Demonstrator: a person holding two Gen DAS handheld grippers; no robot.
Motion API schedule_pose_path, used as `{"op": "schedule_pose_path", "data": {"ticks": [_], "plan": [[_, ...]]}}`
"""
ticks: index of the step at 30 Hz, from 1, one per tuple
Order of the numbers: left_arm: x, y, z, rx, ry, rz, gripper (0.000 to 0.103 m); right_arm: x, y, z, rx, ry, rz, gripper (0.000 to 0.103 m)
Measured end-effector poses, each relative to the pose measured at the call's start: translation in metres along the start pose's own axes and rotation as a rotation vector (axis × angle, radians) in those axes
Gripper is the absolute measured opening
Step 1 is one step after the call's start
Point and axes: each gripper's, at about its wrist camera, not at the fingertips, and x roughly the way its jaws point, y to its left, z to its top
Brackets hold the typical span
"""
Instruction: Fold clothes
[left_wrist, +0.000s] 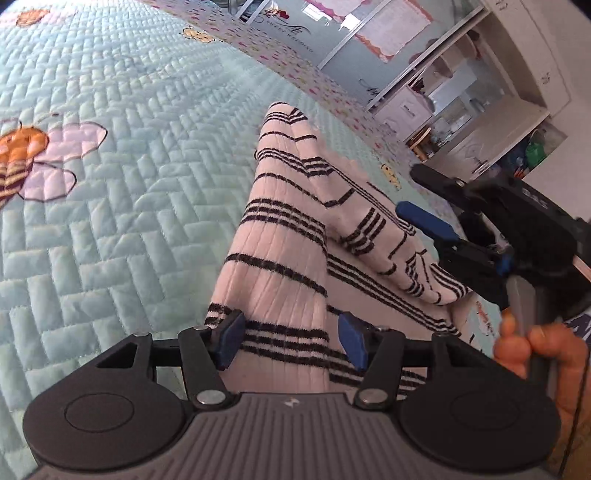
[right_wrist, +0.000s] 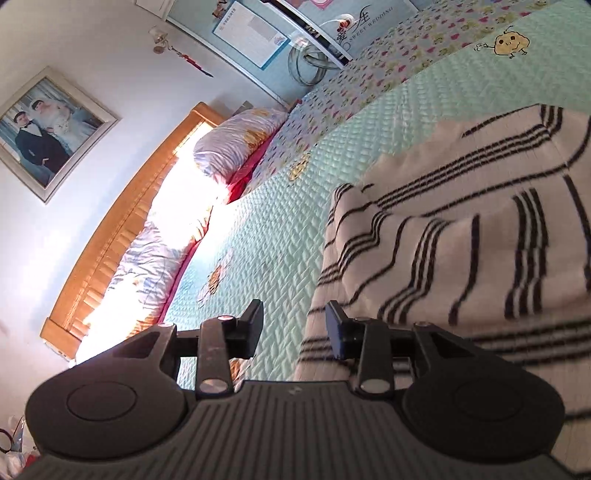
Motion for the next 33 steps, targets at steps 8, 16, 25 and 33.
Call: {"op": "schedule_pose_path", "data": {"ticks": [8,16,25,33], "plan": [[-0.004,0.009,0.0,-0.046,-0.007,-0.046,0.059,0.076,-0.008,0.051,-0.023,0.014,0.078,0.042],[-0.007,0.016,-0.003,-0.065,-0.019,-0.056,0.048,0.149,-0.017,0.065,-0.018,0.102,-0.043,0.027],[-0.012,0.024,-0.004,-0.106,-0.019,-0.079,0.046,0.06,0.014,0.008,-0.177,0.158,0.023,0.035],[-0.015,0.029,-0.004,-0.14,-0.018,-0.102,0.046,0.029,-0.024,-0.047,0.108,0.145,-0.059,0.047]]}}
